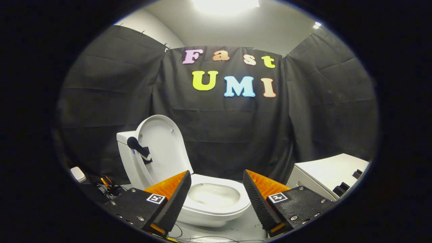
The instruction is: Open the toilet lid.
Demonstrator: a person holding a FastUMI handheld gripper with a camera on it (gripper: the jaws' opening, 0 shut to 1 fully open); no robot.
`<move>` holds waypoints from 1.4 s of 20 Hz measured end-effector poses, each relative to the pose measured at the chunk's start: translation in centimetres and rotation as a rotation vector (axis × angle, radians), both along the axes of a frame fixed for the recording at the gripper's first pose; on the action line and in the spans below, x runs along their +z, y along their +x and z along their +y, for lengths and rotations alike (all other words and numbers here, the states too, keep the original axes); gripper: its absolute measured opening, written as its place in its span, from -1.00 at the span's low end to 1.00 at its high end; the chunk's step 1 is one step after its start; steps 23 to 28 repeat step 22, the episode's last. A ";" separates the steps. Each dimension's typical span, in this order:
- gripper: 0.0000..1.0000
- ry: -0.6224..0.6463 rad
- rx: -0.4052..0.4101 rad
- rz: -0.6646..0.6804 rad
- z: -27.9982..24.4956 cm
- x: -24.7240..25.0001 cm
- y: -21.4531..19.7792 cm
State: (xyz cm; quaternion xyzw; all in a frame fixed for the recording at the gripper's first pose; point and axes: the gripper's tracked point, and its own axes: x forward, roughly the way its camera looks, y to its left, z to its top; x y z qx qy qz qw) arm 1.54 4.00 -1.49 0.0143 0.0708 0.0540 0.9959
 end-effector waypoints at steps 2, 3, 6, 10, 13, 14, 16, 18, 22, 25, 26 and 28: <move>0.89 0.010 -0.011 -0.012 -0.5 0.2 -0.3; 0.89 0.013 -0.014 -0.017 -0.7 0.3 -0.4; 0.89 0.025 -0.019 -0.028 -1.0 0.8 -0.5; 0.90 0.025 -0.022 -0.037 -1.2 0.9 -0.8; 0.90 0.022 -0.024 -0.035 -1.3 0.8 -0.8; 0.90 0.023 -0.024 -0.034 -1.2 0.9 -0.8; 0.90 0.026 -0.027 -0.036 -1.2 0.9 -0.9; 0.89 0.030 -0.028 -0.036 -1.2 0.9 -0.9; 0.90 0.037 -0.031 -0.041 -1.2 1.2 -0.9; 0.90 0.037 -0.031 -0.041 -1.2 1.2 -0.9; 0.90 0.037 -0.031 -0.041 -1.2 1.2 -0.9; 0.90 0.037 -0.031 -0.041 -1.2 1.2 -0.9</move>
